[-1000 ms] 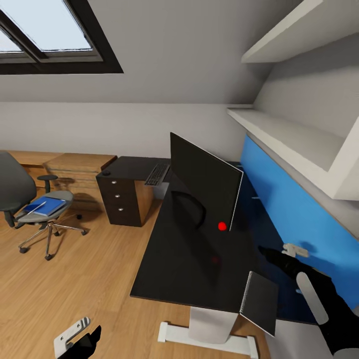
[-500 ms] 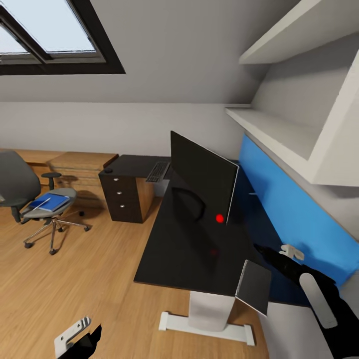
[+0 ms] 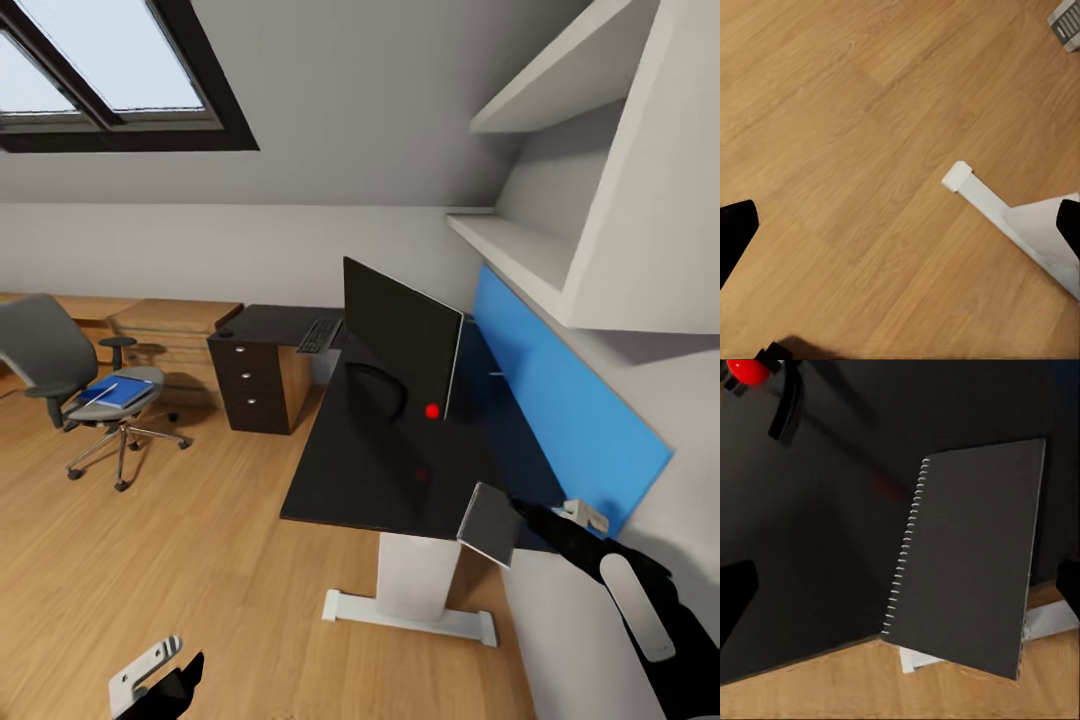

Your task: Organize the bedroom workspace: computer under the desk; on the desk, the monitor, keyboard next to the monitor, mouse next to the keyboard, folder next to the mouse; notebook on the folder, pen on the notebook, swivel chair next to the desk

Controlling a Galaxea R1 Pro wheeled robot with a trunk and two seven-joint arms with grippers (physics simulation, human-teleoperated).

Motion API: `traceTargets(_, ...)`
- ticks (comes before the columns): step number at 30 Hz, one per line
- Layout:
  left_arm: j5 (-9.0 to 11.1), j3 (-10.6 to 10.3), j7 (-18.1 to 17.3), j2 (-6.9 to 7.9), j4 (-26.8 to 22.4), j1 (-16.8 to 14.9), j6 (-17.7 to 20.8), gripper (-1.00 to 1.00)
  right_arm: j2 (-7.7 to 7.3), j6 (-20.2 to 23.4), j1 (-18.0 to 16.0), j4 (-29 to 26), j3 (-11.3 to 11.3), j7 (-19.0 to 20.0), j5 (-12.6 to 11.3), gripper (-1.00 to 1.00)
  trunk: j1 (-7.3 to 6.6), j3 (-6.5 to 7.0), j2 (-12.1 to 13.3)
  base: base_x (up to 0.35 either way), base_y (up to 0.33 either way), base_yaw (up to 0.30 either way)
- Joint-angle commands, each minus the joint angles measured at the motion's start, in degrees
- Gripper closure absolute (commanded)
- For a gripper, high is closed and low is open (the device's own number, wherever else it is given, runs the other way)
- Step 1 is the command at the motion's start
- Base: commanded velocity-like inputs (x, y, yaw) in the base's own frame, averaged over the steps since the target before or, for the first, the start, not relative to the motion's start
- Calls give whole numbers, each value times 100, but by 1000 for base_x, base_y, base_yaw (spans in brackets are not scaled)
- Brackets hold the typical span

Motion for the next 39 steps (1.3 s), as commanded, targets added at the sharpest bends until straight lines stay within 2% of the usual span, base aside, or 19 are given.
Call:
traceTargets(1, 57, -2, 35, 2, -12, 0, 18, -100, 0, 23, -3, 76, -15, 7, -28, -100, -2, -6, -6, -333, 0, 0)
traceTargets(5, 61, -2, 35, 2, -12, 0, 18, -100, 6, 20, -3, 182, -52, 15, -77, -100, -2, -6, -6, -333, 0, 0)
traceTargets(8, 62, -2, 34, 2, -12, 0, 18, -100, 6, 19, -3, 236, -73, 17, -215, -100, -2, -6, -6, -331, 0, 0)
traceTargets(10, 63, -2, 33, 2, -12, 0, 18, -100, 0, 20, -3, 326, -85, 19, -433, -100, -2, -6, -6, -253, 0, 0)
traceTargets(12, 64, -7, 42, -3, -18, 0, 21, -100, -13, 31, -3, 572, -93, 20, -909, -100, -2, -6, -6, -89, 0, 0)
traceTargets(15, 64, -9, 52, -8, -39, 0, 24, -100, -15, 36, -3, 724, -96, 20, -1137, -100, -2, -6, -6, -39, 0, 0)
traceTargets(19, 70, -4, 69, -14, -79, 0, 26, -100, -17, 47, -3, 967, -97, 20, -1597, -100, -2, -6, -6, -14, 0, 0)
traceTargets(25, 71, 0, 80, -16, -94, 0, 26, -100, -17, 56, -3, 1092, -97, 20, -1985, -100, -2, -6, -6, -4, 0, 0)
traceTargets(27, 67, 6, 83, -16, -97, 0, 27, -100, -17, 59, -3, 1121, -96, 20, -2184, -100, -2, -6, -6, -1, 0, 0)
traceTargets(28, 68, 12, 84, -16, -98, 0, 27, -100, -17, 62, -3, 1139, -101, 20, -2469, -100, 20, -24, -46, 0, 0, 0)
traceTargets(30, 69, 13, 87, -16, -99, 0, 27, -100, -17, 62, -3, 1145, -106, 17, -2694, -100, 63, -60, -126, 0, 0, 0)
traceTargets(39, 66, 18, 81, -16, -105, 0, 27, -100, -4, 62, -6, 1136, -99, 44, -3167, -100, 261, -222, -487, 0, 0, 0)
